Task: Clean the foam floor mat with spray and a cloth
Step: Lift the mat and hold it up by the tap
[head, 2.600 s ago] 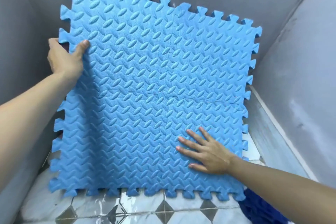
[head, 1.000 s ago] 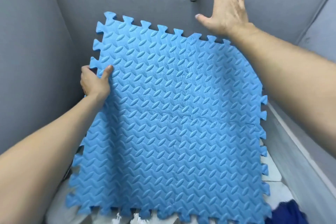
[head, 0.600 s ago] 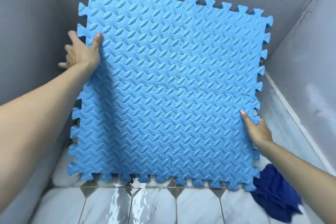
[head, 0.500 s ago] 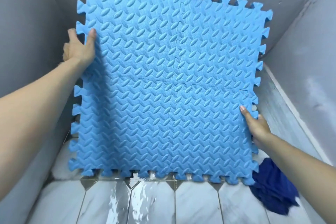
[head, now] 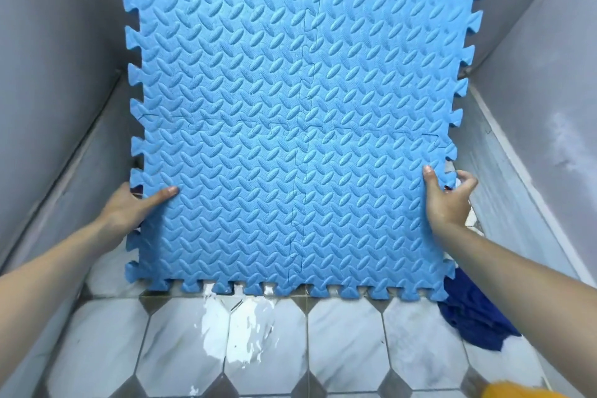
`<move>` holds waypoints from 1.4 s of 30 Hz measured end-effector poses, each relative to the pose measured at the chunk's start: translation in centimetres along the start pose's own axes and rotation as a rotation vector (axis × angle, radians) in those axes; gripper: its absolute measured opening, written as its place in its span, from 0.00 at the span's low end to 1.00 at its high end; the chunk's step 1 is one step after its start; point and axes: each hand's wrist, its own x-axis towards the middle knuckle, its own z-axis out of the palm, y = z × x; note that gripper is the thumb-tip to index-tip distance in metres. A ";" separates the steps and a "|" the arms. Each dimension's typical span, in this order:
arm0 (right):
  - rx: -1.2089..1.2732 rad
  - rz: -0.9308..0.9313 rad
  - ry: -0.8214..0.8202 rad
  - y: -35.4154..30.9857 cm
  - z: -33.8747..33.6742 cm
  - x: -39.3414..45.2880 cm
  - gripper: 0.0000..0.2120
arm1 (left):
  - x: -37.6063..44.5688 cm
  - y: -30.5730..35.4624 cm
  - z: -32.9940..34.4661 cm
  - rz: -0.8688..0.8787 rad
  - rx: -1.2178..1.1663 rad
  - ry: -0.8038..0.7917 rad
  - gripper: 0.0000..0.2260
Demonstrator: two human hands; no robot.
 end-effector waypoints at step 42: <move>-1.326 0.064 -0.989 -24.3 -22.4 -9.4 0.35 | -20.3 22.0 -16.9 -0.573 0.656 -0.236 0.36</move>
